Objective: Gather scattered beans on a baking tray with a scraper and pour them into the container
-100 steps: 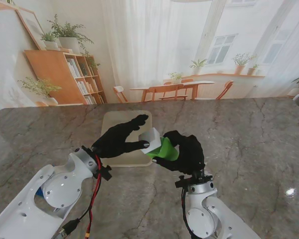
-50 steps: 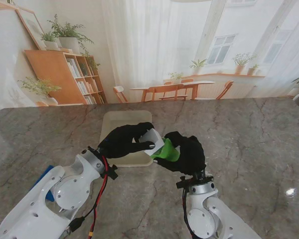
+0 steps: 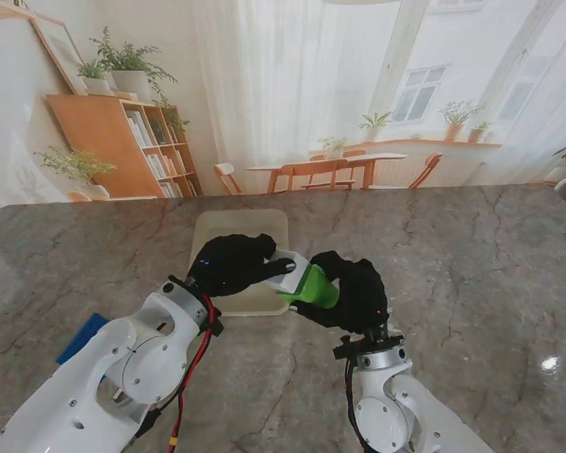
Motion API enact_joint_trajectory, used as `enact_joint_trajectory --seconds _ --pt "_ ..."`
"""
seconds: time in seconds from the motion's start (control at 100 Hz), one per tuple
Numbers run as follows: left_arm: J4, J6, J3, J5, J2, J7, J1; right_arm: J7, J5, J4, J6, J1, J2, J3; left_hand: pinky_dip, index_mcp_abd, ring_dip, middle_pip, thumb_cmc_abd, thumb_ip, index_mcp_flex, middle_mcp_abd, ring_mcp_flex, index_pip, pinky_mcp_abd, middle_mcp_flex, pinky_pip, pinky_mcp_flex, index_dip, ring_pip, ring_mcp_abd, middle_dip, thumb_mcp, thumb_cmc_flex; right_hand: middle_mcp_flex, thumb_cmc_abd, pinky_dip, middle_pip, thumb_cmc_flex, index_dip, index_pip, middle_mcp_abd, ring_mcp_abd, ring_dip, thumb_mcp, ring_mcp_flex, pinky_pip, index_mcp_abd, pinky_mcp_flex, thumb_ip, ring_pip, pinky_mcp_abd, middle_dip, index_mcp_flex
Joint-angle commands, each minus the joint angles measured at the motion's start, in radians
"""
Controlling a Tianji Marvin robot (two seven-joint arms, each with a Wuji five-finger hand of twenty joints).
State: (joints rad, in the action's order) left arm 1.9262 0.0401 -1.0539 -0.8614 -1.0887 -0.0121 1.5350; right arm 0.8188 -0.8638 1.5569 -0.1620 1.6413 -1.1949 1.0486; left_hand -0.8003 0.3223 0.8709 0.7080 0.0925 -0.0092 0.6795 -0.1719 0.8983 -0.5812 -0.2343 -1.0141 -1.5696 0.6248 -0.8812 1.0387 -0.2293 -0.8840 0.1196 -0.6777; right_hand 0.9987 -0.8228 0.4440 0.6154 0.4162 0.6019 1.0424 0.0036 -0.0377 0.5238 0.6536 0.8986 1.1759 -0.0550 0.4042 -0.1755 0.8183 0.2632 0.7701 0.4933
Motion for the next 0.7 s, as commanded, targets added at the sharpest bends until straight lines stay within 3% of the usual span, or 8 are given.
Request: enact_joint_trajectory --seconds 0.0,0.08,0.12,0.21,0.3,0.45,0.51,0.69 --pt "0.001 0.004 0.008 0.011 -0.001 -0.005 0.007 -0.012 0.001 0.015 -0.007 -0.004 -0.003 -0.006 0.037 -0.003 -0.040 -0.197 0.053 -0.031 -0.017 -0.082 -0.100 0.193 -0.063 0.095 0.126 -0.096 0.128 -0.172 -0.079 0.109 -0.077 0.008 0.048 0.208 -0.005 0.082 0.203 0.040 0.186 -0.105 -0.067 0.000 0.334 -0.017 -0.010 -0.283 -0.005 0.091 -0.004 -0.023 0.015 0.041" --pt "0.003 0.001 0.005 -0.003 -0.002 0.004 0.006 -0.015 0.005 0.015 -0.006 -0.004 -0.004 -0.006 0.020 0.009 -0.099 -0.401 0.067 -0.031 -0.100 -0.115 -0.209 0.355 -0.104 0.212 0.278 -0.208 0.220 -0.377 -0.086 0.264 -0.076 0.012 0.047 0.209 -0.005 0.082 0.204 0.039 0.185 -0.104 -0.067 0.000 0.332 -0.018 -0.010 -0.283 -0.006 0.091 -0.005 -0.024 0.015 0.039" --pt "0.003 -0.002 0.002 -0.004 -0.002 0.009 0.007 -0.016 0.007 0.015 -0.006 -0.004 -0.004 -0.006 0.016 0.017 -0.147 -0.472 0.070 -0.031 -0.145 -0.108 -0.257 0.398 -0.133 0.267 0.360 -0.264 0.250 -0.477 -0.090 0.329 -0.076 0.013 0.046 0.209 -0.005 0.082 0.203 0.039 0.185 -0.104 -0.067 0.000 0.331 -0.018 -0.010 -0.283 -0.006 0.091 -0.005 -0.024 0.015 0.039" --pt "0.006 -0.006 -0.004 0.004 -0.005 0.024 0.011 -0.016 0.011 0.015 -0.006 -0.005 -0.006 -0.007 0.019 0.029 -0.239 -0.561 0.080 -0.030 -0.239 -0.130 -0.335 0.450 -0.176 0.369 0.513 -0.367 0.302 -0.631 -0.095 0.424 -0.077 0.012 0.045 0.210 -0.005 0.081 0.203 0.039 0.185 -0.105 -0.067 0.000 0.331 -0.018 -0.010 -0.284 -0.006 0.091 -0.005 -0.025 0.015 0.038" --pt "0.016 -0.006 -0.016 0.001 -0.009 0.049 0.022 -0.017 0.015 0.014 -0.006 -0.005 -0.007 -0.007 0.034 0.036 -0.298 -0.592 0.096 -0.029 -0.292 -0.130 -0.385 0.466 -0.194 0.442 0.599 -0.415 0.325 -0.713 -0.090 0.466 -0.076 0.008 0.046 0.210 -0.005 0.082 0.203 0.039 0.186 -0.105 -0.068 0.000 0.331 -0.018 -0.010 -0.283 -0.006 0.091 -0.005 -0.025 0.015 0.038" --pt "0.043 -0.009 -0.051 0.003 -0.013 0.077 0.054 -0.018 0.019 0.014 -0.005 -0.005 -0.008 -0.006 0.039 0.029 -0.313 -0.595 0.094 -0.029 -0.304 -0.120 -0.400 0.465 -0.193 0.462 0.631 -0.435 0.330 -0.737 -0.079 0.473 -0.077 0.002 0.045 0.211 -0.005 0.082 0.203 0.039 0.186 -0.105 -0.067 -0.001 0.330 -0.019 -0.011 -0.283 -0.006 0.091 -0.005 -0.025 0.015 0.038" --pt "0.057 -0.002 -0.063 0.006 -0.014 0.078 0.070 -0.018 0.021 0.014 -0.004 -0.004 -0.008 -0.005 0.018 0.037 -0.298 -0.577 0.091 -0.030 -0.287 -0.124 -0.374 0.456 -0.192 0.433 0.605 -0.405 0.329 -0.718 -0.084 0.465 -0.076 0.002 0.045 0.211 -0.005 0.082 0.204 0.039 0.186 -0.105 -0.068 0.000 0.330 -0.019 -0.011 -0.282 -0.006 0.091 -0.005 -0.026 0.015 0.038" --pt "0.090 0.075 -0.051 0.096 -0.019 0.044 0.097 -0.018 0.019 0.015 -0.001 -0.005 -0.008 -0.004 -0.063 0.093 -0.185 -0.523 0.060 -0.029 -0.244 -0.165 -0.296 0.440 -0.213 0.322 0.444 -0.290 0.324 -0.586 -0.157 0.375 -0.076 0.025 0.045 0.210 -0.005 0.082 0.206 0.039 0.187 -0.103 -0.066 0.000 0.329 -0.019 -0.010 -0.282 -0.007 0.092 -0.004 -0.023 0.015 0.039"
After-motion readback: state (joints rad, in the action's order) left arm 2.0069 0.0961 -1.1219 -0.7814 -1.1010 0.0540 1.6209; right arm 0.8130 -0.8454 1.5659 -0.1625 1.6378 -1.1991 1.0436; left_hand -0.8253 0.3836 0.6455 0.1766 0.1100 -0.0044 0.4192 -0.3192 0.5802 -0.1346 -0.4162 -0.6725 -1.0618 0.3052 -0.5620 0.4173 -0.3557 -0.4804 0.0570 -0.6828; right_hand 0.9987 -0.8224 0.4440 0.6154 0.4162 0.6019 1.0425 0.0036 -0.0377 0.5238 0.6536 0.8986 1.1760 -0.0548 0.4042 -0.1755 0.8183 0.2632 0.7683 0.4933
